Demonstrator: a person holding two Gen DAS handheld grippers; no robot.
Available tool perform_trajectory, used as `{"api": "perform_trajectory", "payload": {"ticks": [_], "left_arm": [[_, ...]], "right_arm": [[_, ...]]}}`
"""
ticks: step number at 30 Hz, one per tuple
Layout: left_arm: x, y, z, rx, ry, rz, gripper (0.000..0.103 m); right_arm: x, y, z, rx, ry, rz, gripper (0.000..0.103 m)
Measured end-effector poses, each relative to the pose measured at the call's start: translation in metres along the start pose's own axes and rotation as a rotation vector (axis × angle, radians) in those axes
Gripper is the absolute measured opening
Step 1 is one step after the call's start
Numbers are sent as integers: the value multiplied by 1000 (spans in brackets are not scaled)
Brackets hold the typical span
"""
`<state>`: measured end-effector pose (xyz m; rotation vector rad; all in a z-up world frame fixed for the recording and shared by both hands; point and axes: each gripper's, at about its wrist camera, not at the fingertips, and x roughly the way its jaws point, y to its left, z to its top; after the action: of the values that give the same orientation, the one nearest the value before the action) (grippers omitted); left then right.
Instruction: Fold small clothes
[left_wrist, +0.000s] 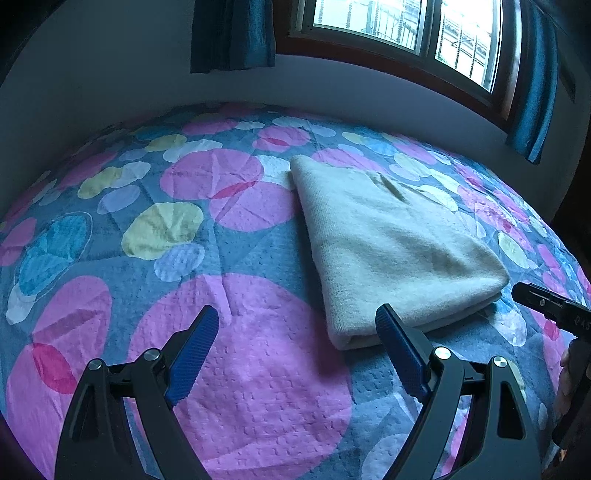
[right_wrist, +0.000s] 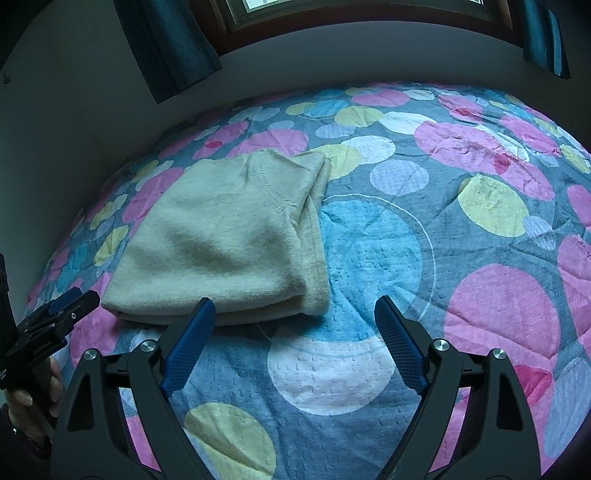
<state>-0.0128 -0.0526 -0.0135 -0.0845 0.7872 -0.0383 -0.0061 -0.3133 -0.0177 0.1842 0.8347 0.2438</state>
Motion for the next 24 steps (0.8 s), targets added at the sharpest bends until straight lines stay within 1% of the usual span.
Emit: {"api": "perform_trajectory", "payload": {"ticks": [6,13,24], "left_arm": [[1,-1,0,1,5,18,86],[1,1,0,-7,5,10,86],[1,2,-1,-8,1,19,86]], "right_arm": [[2,-1,1,-10,0,-5,88],[2,0,0,-10,1,-5,88],[3,-1,0,-11,5,-8,88]]}}
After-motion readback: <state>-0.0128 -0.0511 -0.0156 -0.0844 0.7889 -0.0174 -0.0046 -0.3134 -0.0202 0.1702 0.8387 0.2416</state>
